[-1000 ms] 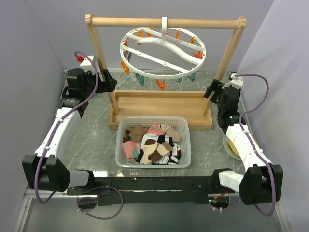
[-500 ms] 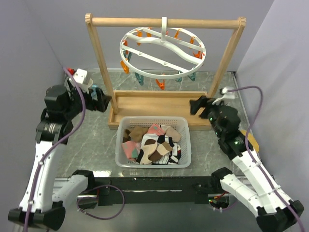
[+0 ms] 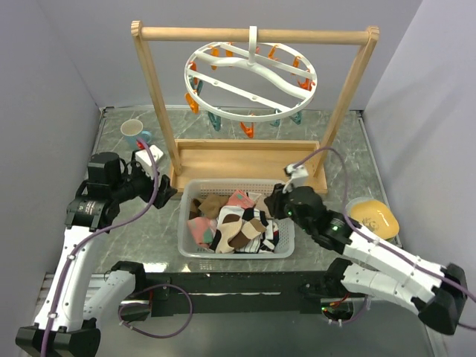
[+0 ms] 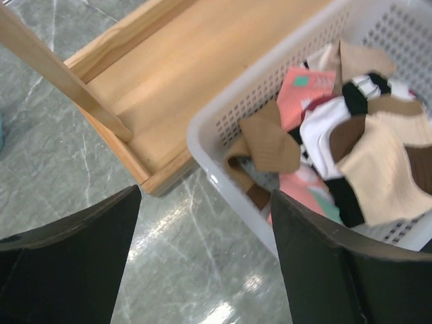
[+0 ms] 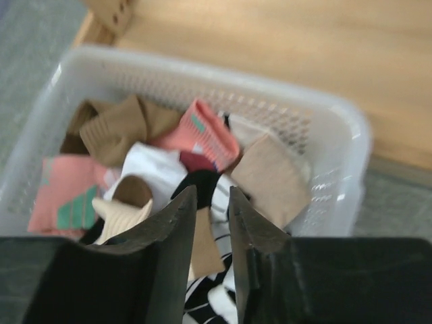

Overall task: Clip the socks to the hanger
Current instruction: Adjust the bin at the center of the board.

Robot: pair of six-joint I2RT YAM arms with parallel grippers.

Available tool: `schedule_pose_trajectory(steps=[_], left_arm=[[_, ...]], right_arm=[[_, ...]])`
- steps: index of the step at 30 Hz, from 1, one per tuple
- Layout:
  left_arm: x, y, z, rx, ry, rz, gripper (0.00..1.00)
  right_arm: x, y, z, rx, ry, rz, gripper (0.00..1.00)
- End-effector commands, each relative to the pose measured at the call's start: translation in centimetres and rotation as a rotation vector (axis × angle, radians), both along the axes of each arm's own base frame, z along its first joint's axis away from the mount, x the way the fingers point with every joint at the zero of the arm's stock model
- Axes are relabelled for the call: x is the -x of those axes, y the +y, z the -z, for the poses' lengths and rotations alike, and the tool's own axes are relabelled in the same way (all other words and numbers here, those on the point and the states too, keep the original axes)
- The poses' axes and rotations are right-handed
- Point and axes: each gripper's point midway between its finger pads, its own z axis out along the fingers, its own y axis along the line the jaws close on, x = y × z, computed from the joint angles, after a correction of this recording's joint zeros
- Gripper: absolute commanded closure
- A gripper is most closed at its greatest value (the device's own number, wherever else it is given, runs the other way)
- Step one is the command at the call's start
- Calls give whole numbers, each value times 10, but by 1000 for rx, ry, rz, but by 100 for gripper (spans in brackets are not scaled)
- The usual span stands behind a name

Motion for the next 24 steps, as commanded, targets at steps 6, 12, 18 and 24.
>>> schedule_pose_trajectory(steps=[6,12,18,24], left_arm=[[8,-4,25,-132,-20,171,17],[-3,-7,42,-152,45,178,15],[-16,-18,35,-82,65,149,16],[-23,-21,30,-60,67,134,16]], right_arm=[[5,23,39,10,91,40,81],[17,15,73,49,217,91,89],[20,-9,97,137,308,233,97],[24,-35,103,172,326,351,97]])
